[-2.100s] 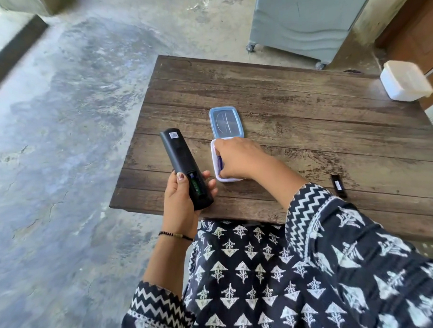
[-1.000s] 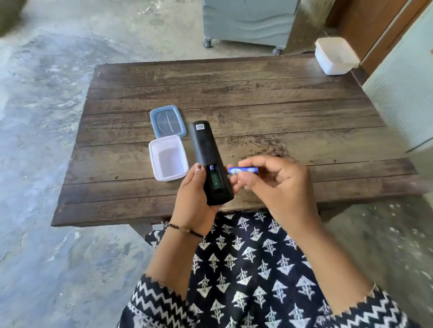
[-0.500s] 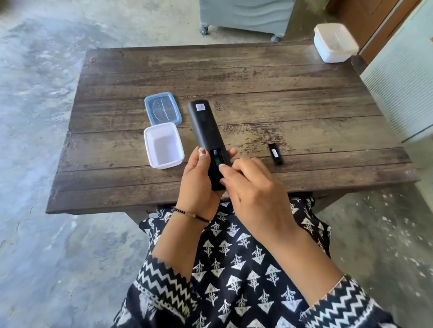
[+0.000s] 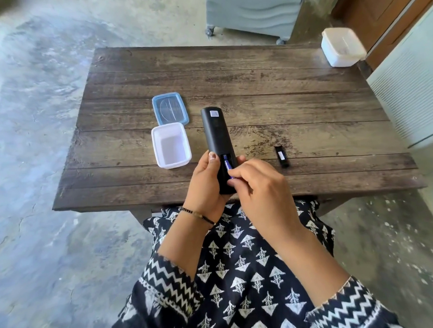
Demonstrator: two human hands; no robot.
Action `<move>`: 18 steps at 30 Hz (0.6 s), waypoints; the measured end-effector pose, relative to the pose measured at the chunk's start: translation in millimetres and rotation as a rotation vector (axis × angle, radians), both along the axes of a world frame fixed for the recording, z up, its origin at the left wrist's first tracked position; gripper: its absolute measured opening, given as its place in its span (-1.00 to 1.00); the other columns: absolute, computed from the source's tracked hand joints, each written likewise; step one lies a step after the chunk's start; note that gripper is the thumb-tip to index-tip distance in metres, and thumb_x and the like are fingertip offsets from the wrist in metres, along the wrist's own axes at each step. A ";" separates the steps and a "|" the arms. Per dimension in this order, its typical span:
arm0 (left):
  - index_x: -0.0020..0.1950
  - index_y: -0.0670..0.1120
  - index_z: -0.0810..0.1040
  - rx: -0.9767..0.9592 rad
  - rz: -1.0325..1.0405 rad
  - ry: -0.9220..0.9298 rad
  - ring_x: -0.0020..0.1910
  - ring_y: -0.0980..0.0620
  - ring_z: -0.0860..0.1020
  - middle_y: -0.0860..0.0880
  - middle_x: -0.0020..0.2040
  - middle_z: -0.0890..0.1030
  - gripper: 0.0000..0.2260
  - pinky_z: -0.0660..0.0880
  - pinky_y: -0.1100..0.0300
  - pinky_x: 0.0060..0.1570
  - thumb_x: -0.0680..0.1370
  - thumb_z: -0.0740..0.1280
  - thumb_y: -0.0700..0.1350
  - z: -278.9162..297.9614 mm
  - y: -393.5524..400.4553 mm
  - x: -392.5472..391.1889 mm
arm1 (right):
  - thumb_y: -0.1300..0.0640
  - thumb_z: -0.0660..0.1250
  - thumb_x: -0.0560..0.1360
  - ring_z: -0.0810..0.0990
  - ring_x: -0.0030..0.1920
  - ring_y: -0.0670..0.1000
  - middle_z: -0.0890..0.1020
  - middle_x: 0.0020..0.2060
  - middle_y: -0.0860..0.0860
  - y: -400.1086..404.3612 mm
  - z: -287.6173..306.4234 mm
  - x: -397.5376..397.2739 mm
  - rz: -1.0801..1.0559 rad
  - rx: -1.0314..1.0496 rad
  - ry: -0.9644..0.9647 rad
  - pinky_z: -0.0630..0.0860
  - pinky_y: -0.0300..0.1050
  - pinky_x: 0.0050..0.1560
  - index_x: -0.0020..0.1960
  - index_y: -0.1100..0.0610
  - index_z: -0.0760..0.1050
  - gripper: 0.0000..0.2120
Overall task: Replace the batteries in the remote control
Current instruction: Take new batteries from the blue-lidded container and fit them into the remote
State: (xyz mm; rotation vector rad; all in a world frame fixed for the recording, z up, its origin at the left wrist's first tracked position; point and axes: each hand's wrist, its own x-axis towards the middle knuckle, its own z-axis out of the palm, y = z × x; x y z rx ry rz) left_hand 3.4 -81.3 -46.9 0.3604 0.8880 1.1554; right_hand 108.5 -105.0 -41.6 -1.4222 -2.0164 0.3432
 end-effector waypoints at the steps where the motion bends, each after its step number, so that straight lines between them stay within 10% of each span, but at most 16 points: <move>1: 0.02 -0.14 0.39 -0.001 0.003 0.000 -0.45 0.11 0.59 -0.14 -0.16 0.56 -0.78 0.48 0.30 -0.52 0.65 -0.02 -0.12 0.4 0.5 -0.1 | 0.32 0.45 0.36 0.61 0.03 0.11 0.65 -0.14 0.14 1.1 0.4 -0.1 0.001 -0.007 0.008 0.59 -0.02 -0.01 -0.10 0.25 0.60 -0.88; 18: -0.03 -0.06 0.42 -0.036 0.037 0.011 -0.44 0.14 0.57 -0.09 -0.17 0.58 -0.76 0.51 0.28 -0.46 0.65 -0.01 -0.07 -1.7 -9.8 5.9 | 0.35 0.37 0.42 0.63 -0.07 0.07 0.65 -0.22 0.09 -10.5 6.0 2.4 0.024 0.022 -0.004 0.56 -0.20 -0.10 -0.11 0.28 0.61 -0.92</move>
